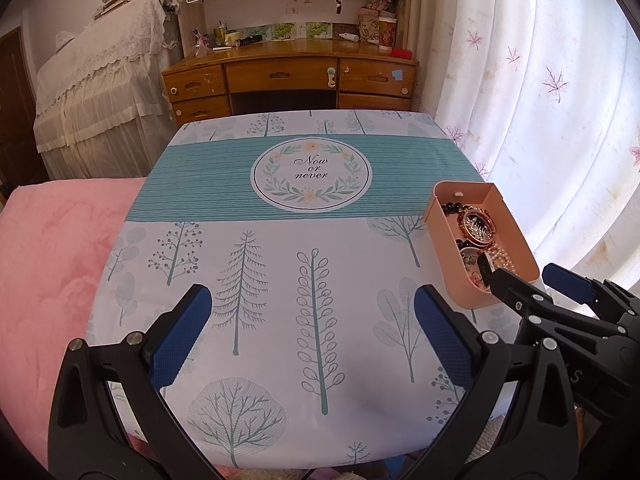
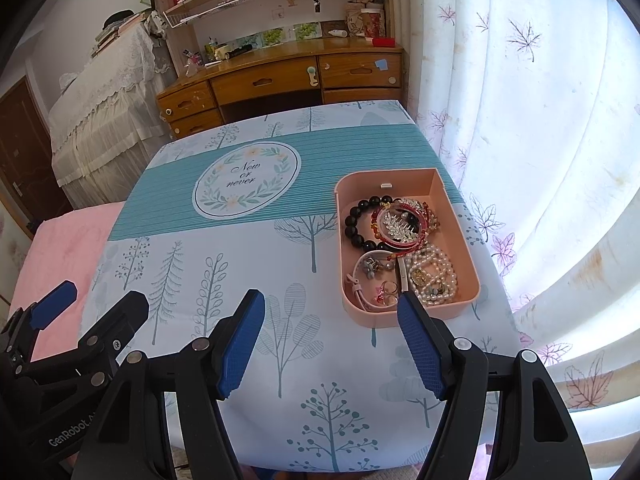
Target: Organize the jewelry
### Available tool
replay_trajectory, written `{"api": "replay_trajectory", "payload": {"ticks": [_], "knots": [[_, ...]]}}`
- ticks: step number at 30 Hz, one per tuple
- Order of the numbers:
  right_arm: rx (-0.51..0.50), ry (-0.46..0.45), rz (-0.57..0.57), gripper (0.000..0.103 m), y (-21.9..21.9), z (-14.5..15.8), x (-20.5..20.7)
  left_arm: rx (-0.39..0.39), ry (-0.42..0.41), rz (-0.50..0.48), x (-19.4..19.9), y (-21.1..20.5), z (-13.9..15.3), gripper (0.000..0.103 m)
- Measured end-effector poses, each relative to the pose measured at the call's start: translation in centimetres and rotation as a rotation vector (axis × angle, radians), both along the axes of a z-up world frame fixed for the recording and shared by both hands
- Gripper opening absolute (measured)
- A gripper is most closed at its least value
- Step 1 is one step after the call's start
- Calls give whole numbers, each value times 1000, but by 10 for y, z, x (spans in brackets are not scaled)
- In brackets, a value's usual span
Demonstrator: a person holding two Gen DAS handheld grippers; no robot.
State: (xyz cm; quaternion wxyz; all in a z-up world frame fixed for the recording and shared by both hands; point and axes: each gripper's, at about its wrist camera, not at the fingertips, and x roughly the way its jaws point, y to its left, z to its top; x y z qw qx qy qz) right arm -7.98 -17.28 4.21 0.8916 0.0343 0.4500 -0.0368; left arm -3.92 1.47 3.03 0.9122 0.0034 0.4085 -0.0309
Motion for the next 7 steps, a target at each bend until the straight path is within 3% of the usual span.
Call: {"api": "replay_trajectory", "payload": {"ticks": [7], "knots": [[5, 14, -6, 70, 0, -4, 3, 5, 14, 2, 3, 0, -3, 101]]}}
